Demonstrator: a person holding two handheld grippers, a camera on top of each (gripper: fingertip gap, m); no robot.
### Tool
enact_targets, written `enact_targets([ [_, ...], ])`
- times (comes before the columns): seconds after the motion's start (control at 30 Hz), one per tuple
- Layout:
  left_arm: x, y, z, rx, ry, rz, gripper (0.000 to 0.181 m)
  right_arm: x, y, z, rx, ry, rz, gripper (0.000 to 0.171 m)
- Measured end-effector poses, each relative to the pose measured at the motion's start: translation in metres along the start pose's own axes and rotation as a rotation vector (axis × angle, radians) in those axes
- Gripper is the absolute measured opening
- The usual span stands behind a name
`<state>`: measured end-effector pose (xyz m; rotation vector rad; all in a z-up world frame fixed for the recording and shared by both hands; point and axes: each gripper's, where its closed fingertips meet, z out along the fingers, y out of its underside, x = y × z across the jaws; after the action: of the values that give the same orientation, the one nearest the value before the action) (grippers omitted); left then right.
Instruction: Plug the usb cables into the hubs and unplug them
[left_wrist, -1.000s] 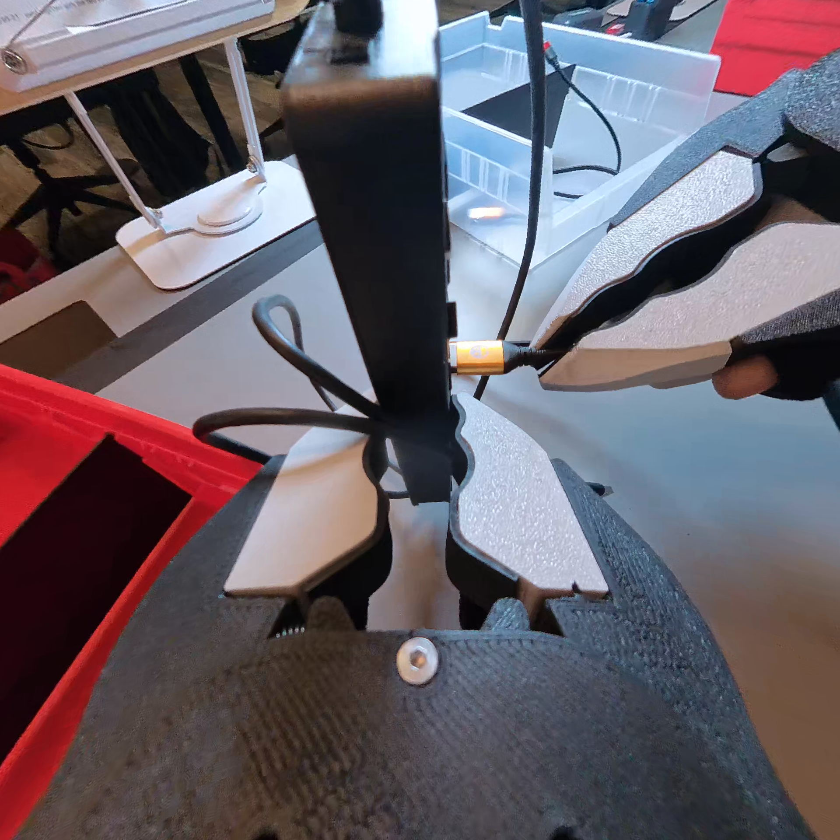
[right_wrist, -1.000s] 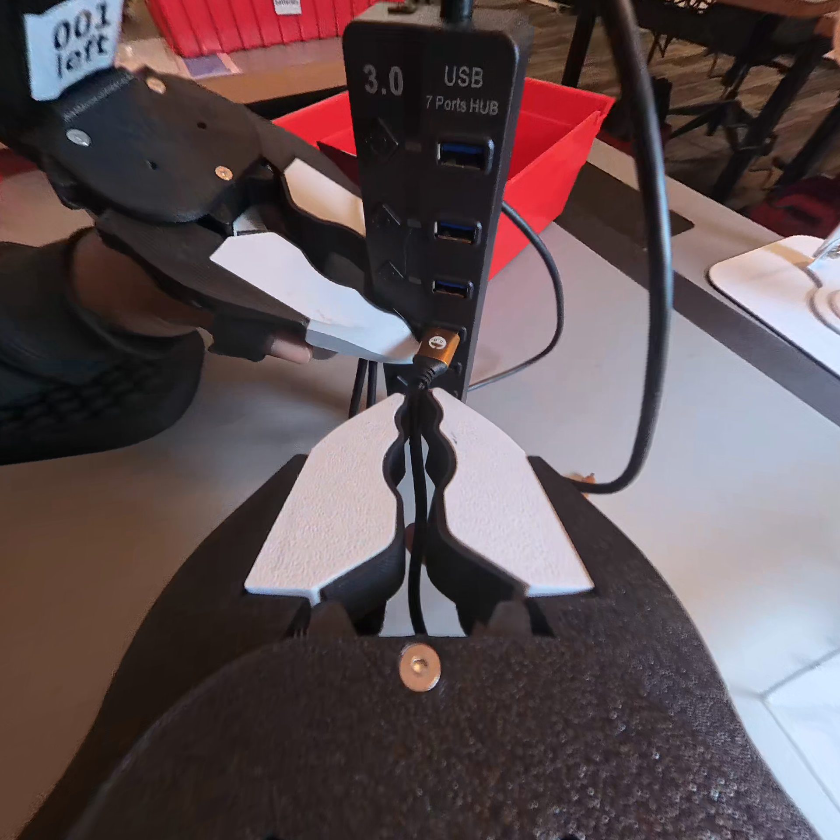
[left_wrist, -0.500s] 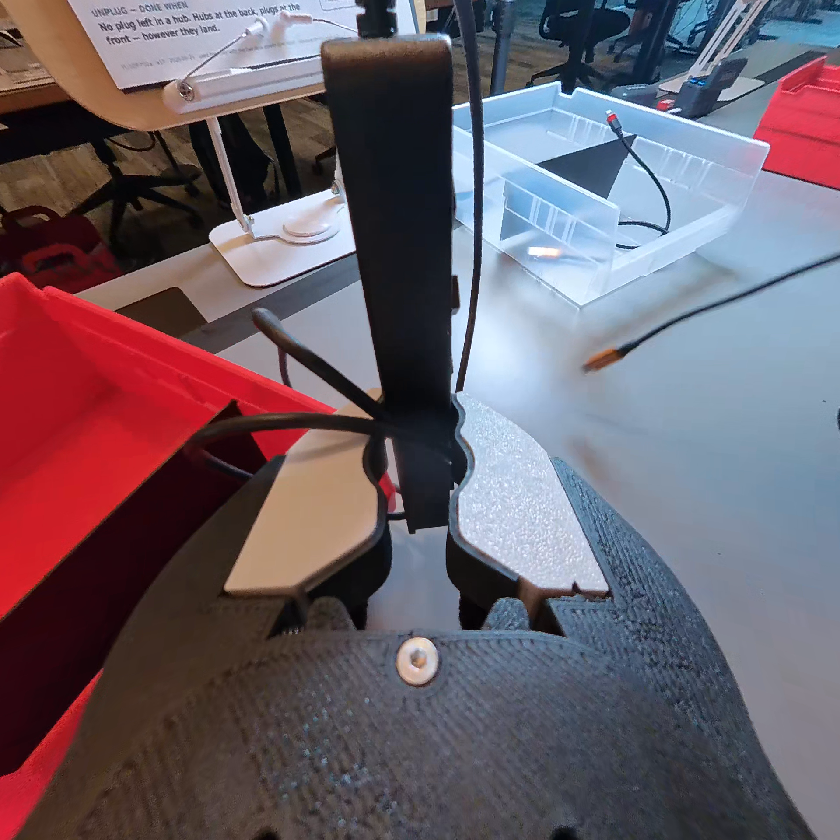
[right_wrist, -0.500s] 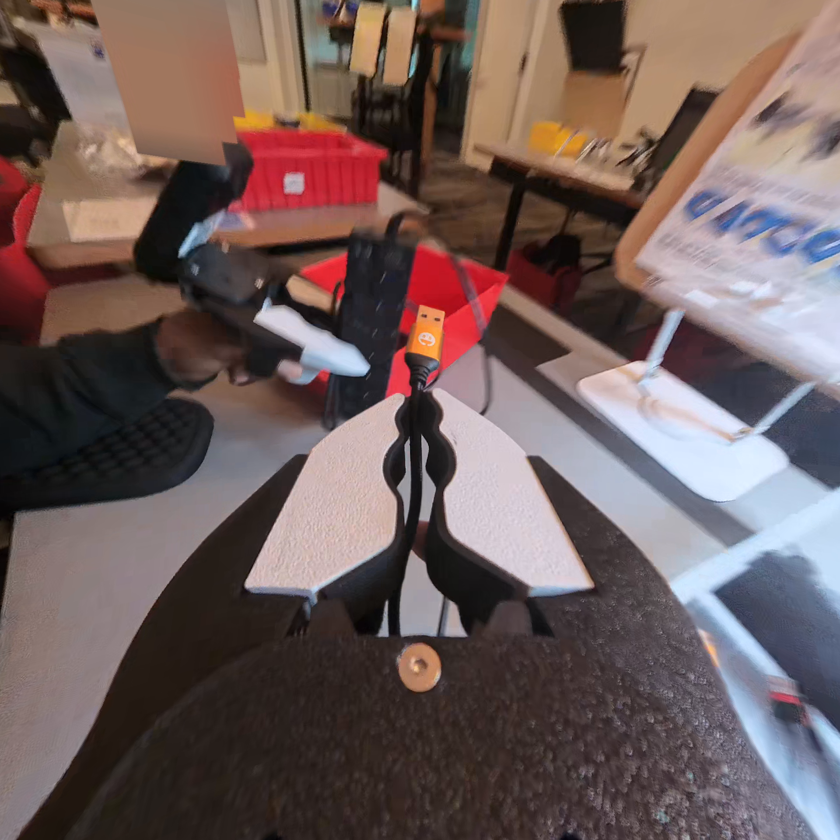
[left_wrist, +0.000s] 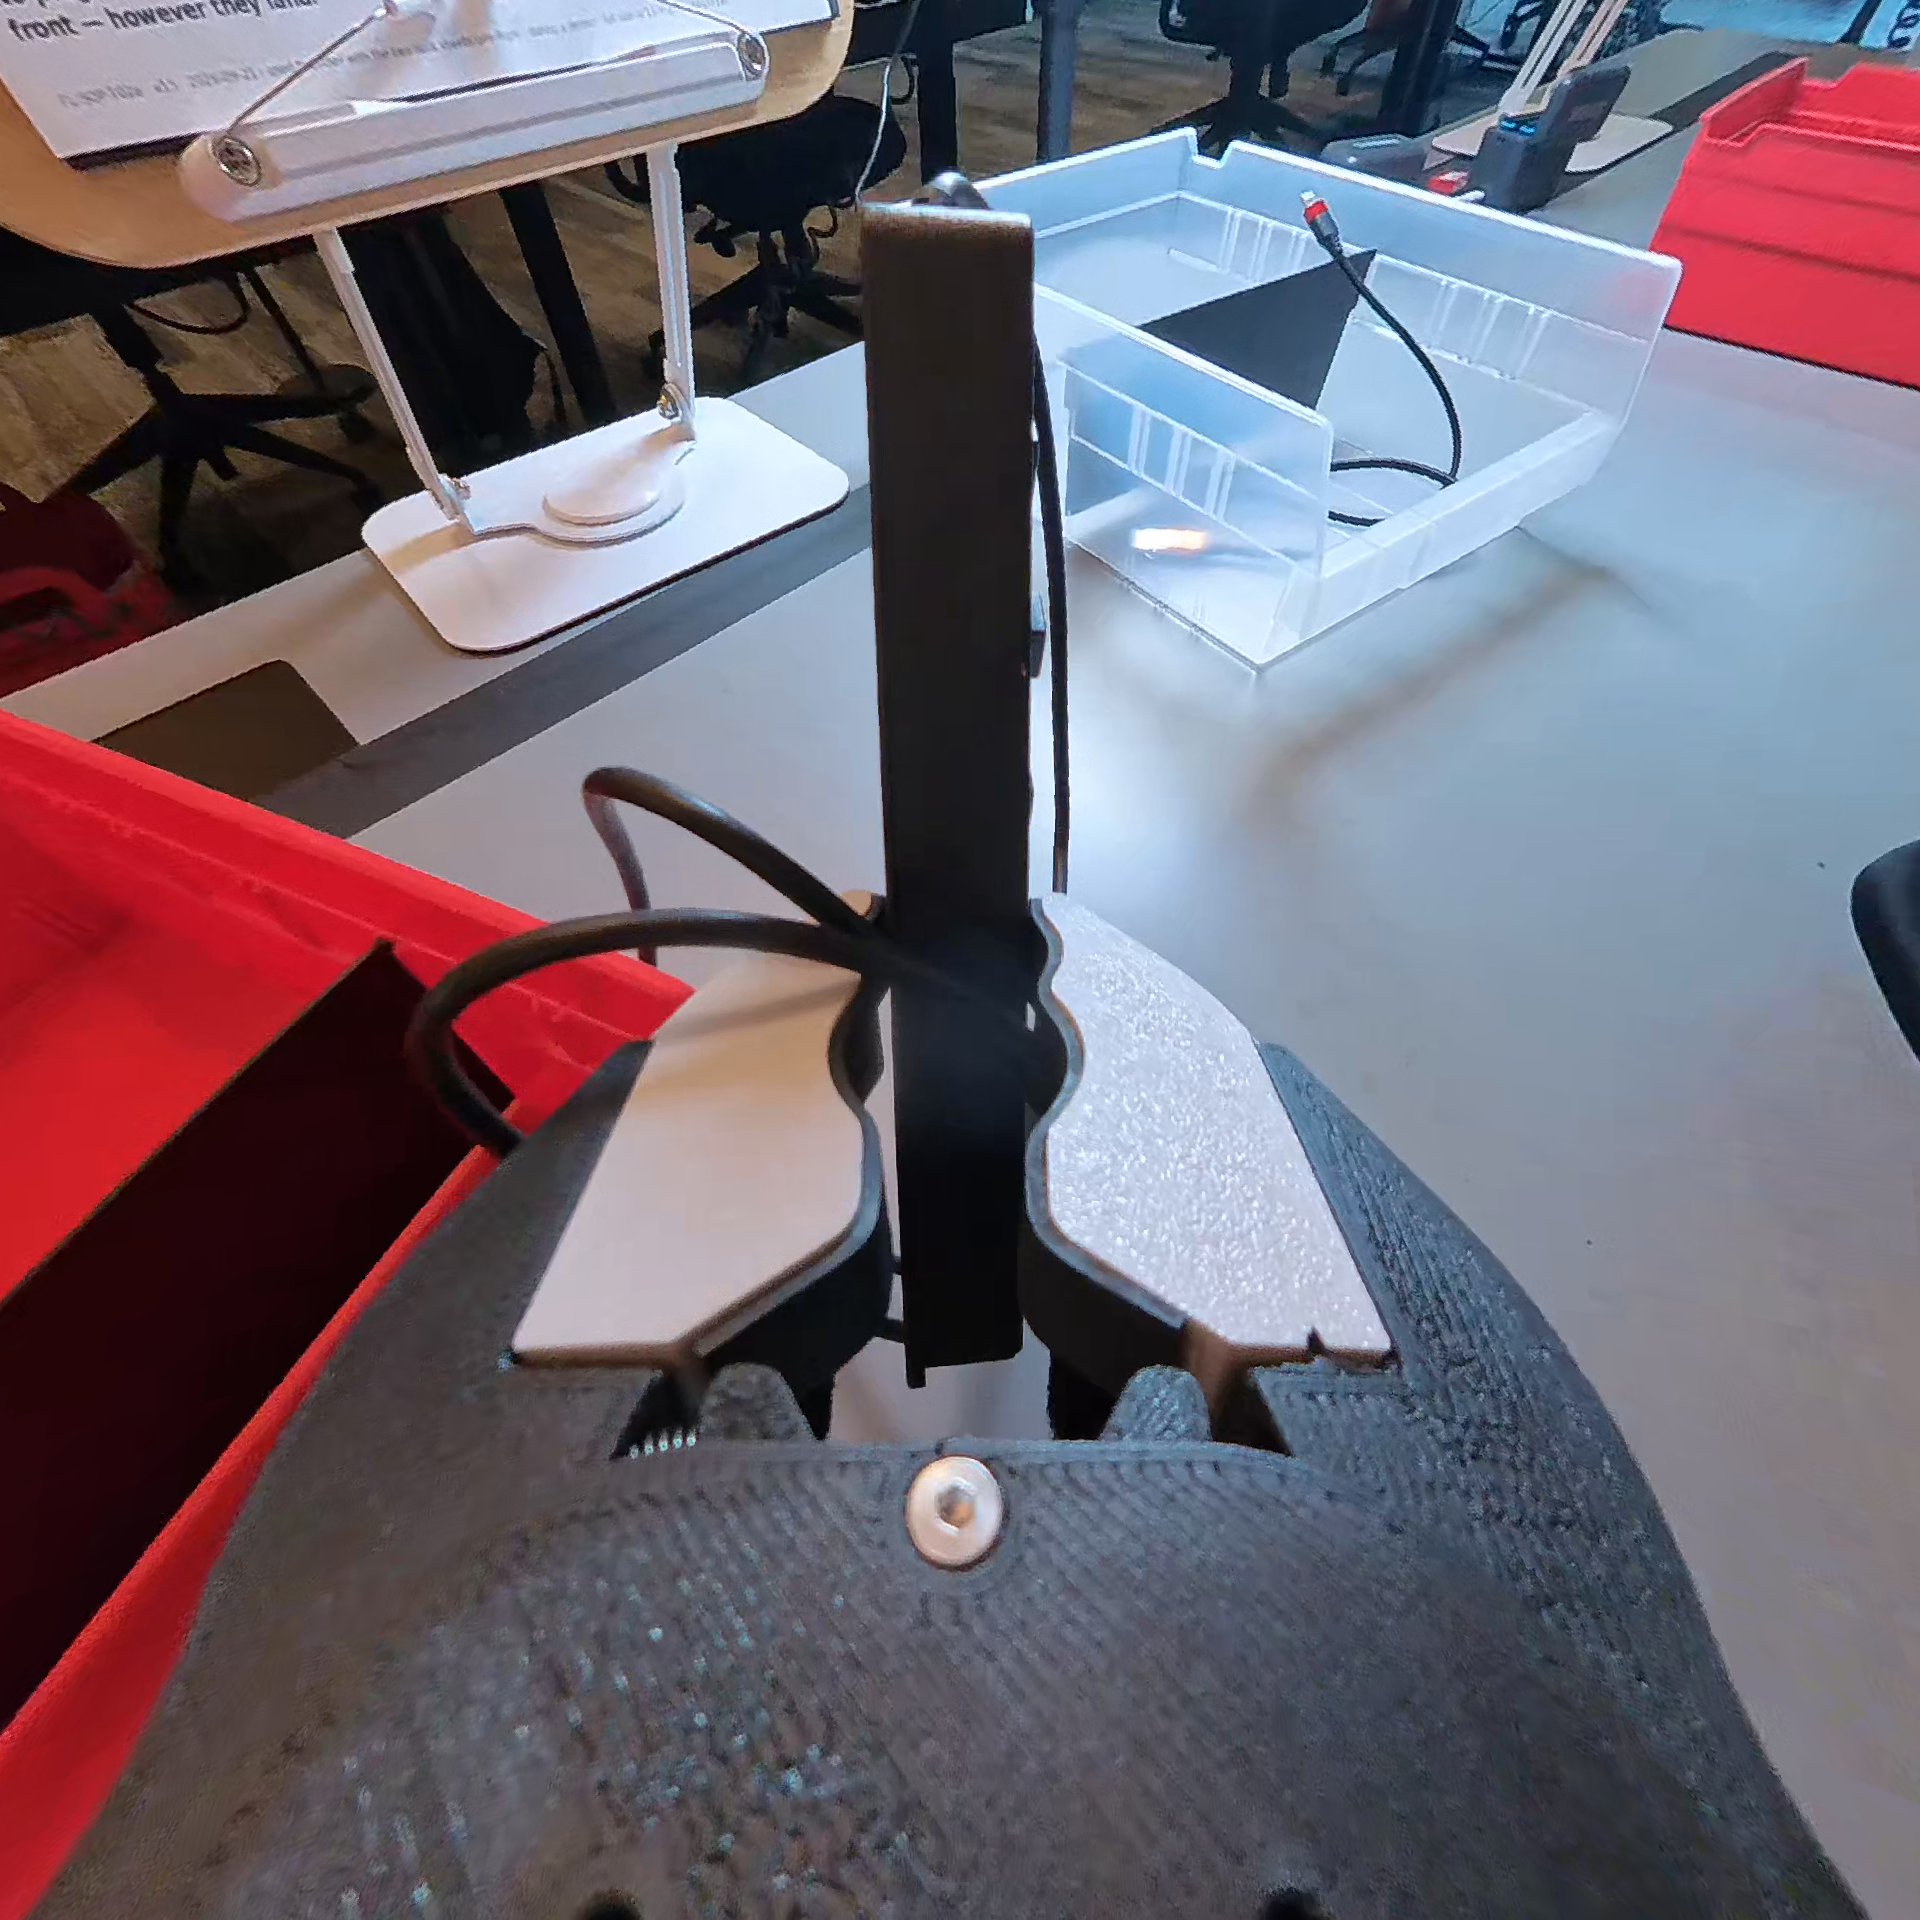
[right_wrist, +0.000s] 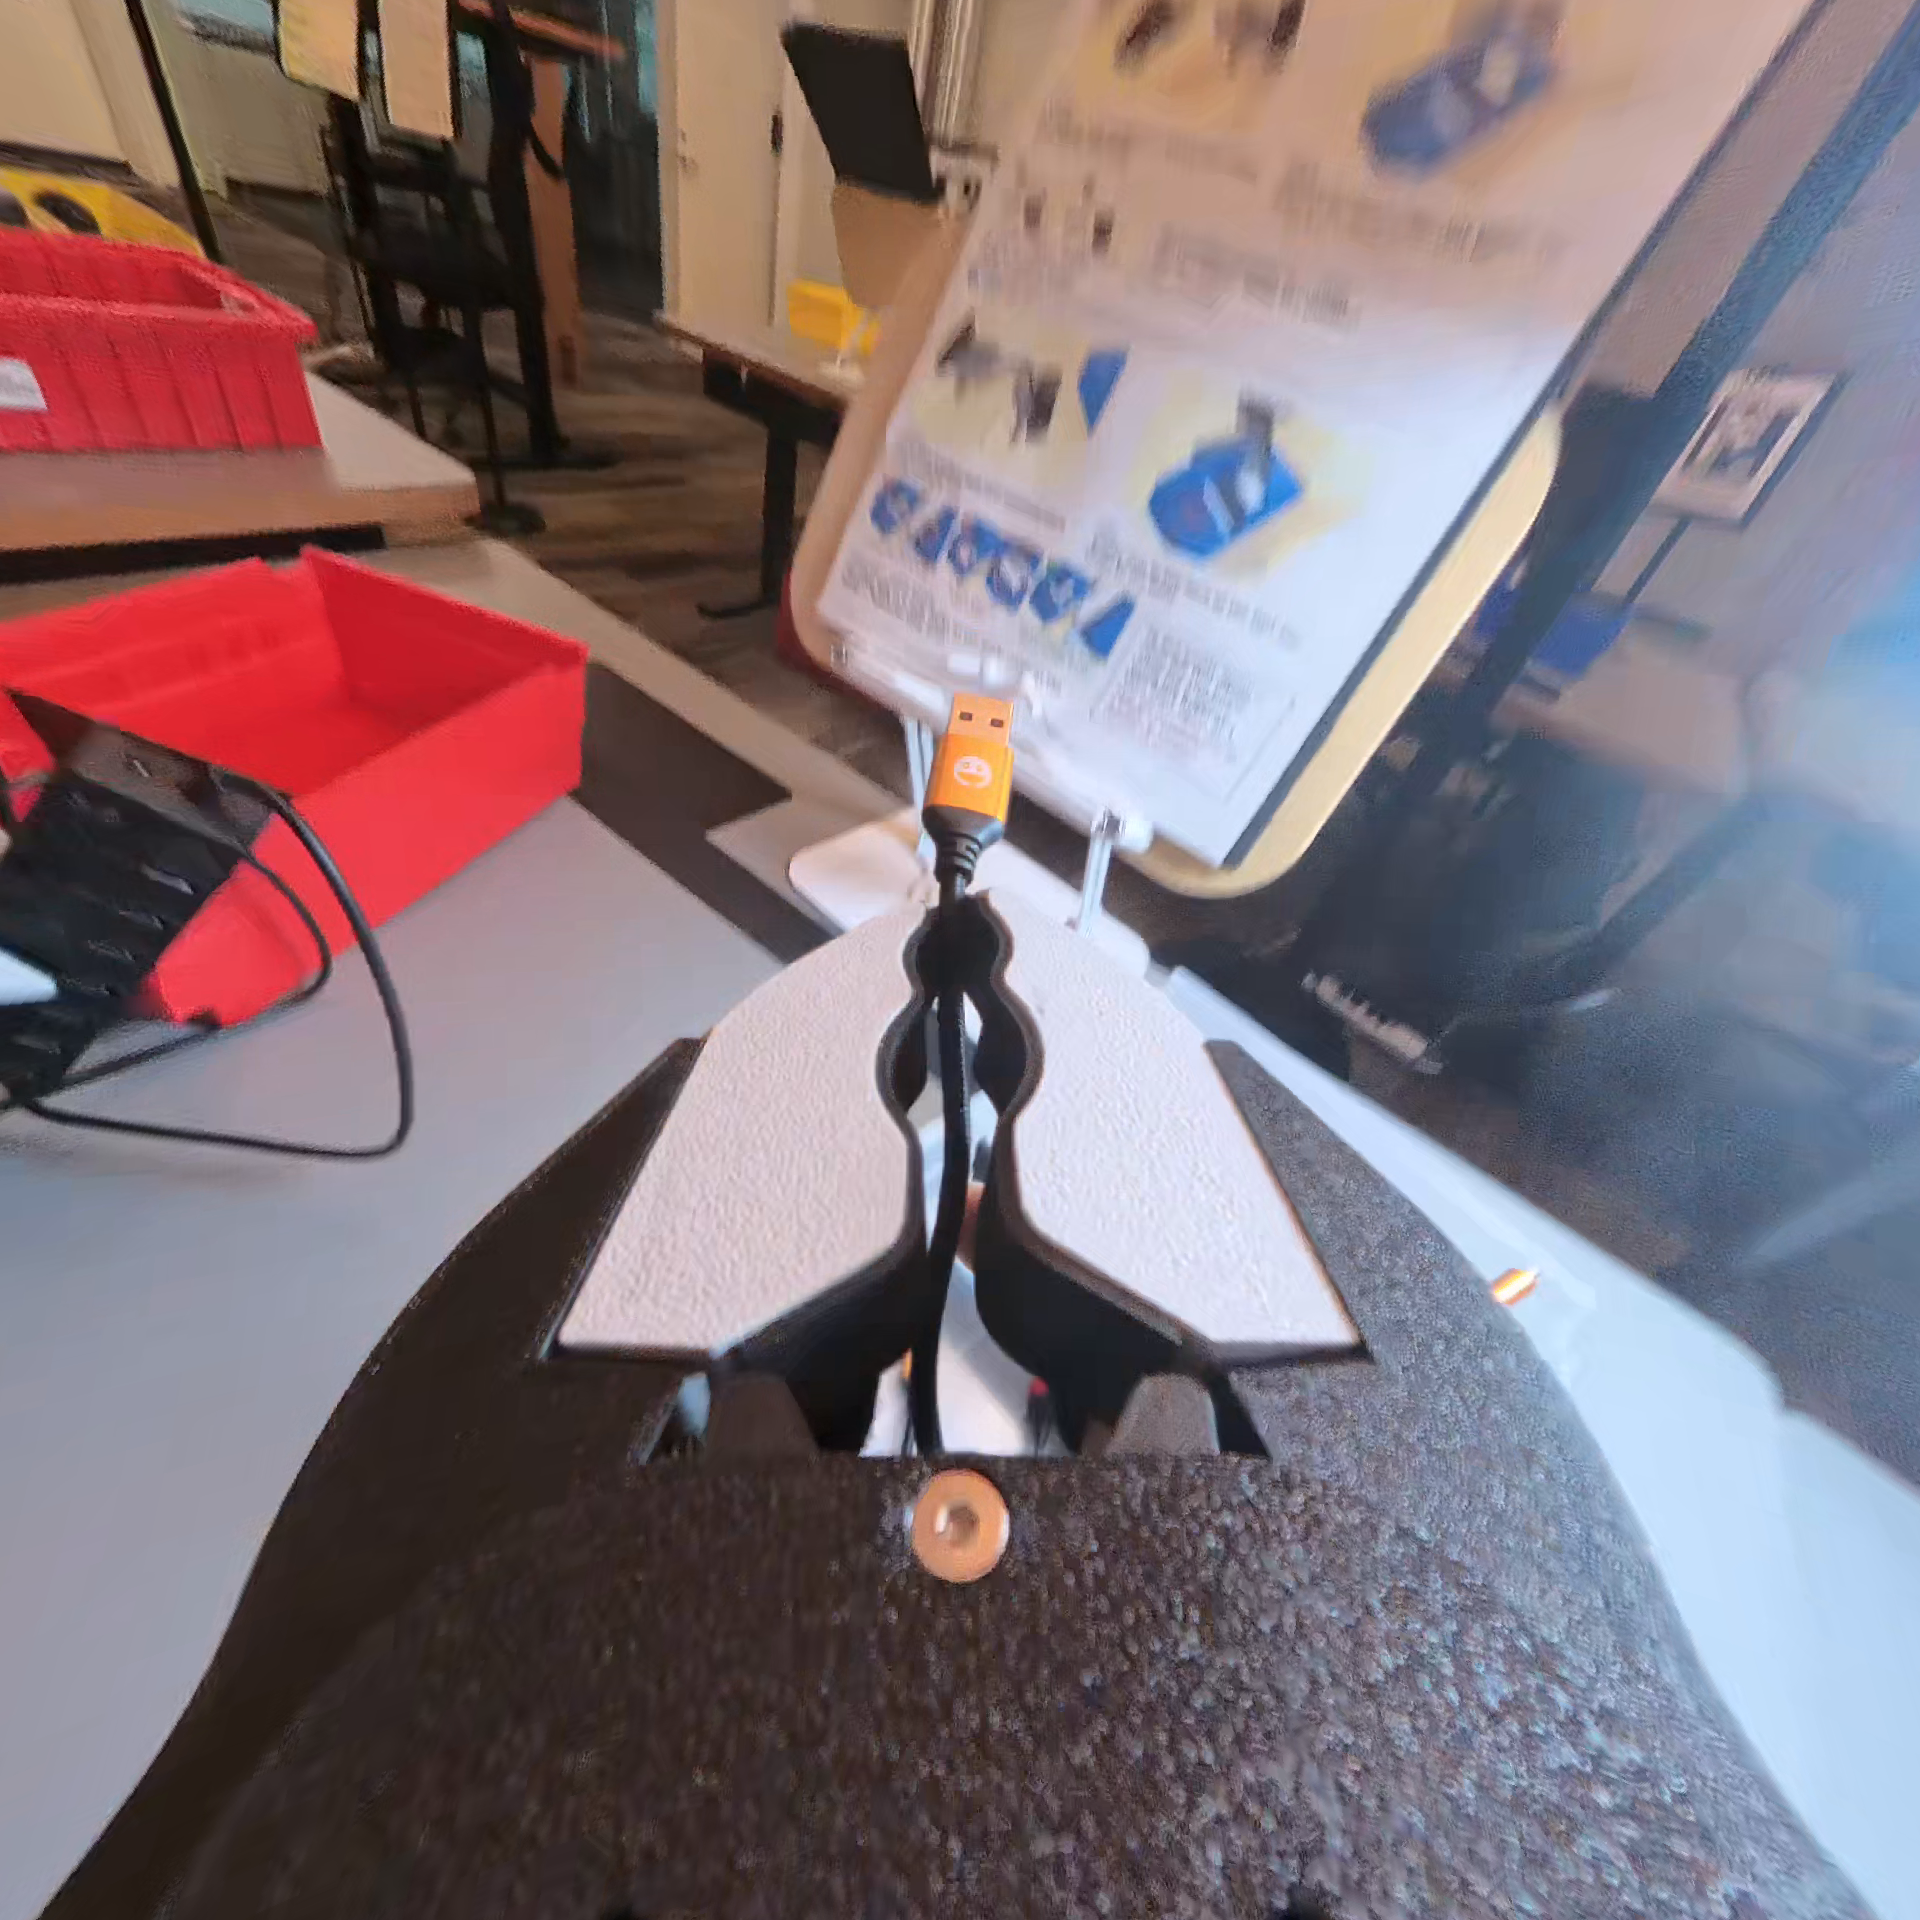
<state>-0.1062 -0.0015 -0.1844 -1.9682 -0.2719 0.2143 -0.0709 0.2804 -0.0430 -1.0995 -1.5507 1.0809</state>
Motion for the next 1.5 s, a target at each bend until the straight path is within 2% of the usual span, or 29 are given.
enact_targets([
  [0.17,0.002,-0.001,-0.001,0.007,0.019,-0.009,0.025,-0.014,0.115,0.015,-0.267,-0.097,0.108,0.004],
  [0.27,0.004,0.000,0.001,0.005,0.026,-0.005,0.025,-0.029,0.157,0.009,-0.428,-0.125,0.099,0.007],
  [0.33,0.005,0.000,0.002,0.003,0.030,-0.005,0.025,-0.029,0.161,0.004,-0.457,-0.096,0.080,0.024],
  [0.43,0.008,0.000,0.003,0.002,0.036,-0.004,0.025,-0.018,0.141,-0.006,-0.410,-0.009,0.016,0.046],
  [0.57,0.013,-0.001,0.004,0.004,0.049,0.003,0.025,-0.021,0.096,-0.020,-0.307,0.008,-0.006,0.044],
  [0.67,0.018,-0.002,0.004,0.005,0.061,0.016,0.025,-0.009,0.091,-0.026,-0.362,0.106,-0.060,0.038],
  [0.77,0.023,-0.003,0.005,0.007,0.072,0.031,0.025,0.020,0.114,-0.026,-0.527,0.249,-0.150,0.034],
  [0.9,0.029,-0.003,0.005,0.007,0.084,0.048,0.025,0.076,0.171,-0.028,-0.840,0.453,-0.210,0.033],
  [1.03,0.031,-0.001,0.007,-0.002,0.094,0.053,0.025,0.106,0.206,-0.021,-1.035,0.535,-0.219,0.032],
  [1.2,0.032,0.000,0.007,-0.001,0.103,0.049,0.025,0.123,0.219,-0.019,-1.226,0.627,-0.408,0.004],
  [1.27,0.032,0.000,0.006,-0.001,0.104,0.052,0.025,0.115,0.227,-0.012,-1.235,0.541,-0.414,0.000],
  [1.3,0.032,0.000,0.006,-0.001,0.105,0.053,0.025,0.101,0.232,-0.003,-1.201,0.432,-0.385,0.000],
  [1.4,0.032,-0.001,0.004,0.003,0.109,0.055,0.025,0.025,0.232,0.017,-1.040,-0.042,-0.336,0.000],
  [1.5,0.034,-0.001,0.005,0.005,0.116,0.055,0.025,-0.029,0.209,0.013,-0.888,-0.309,-0.253,0.005],
])
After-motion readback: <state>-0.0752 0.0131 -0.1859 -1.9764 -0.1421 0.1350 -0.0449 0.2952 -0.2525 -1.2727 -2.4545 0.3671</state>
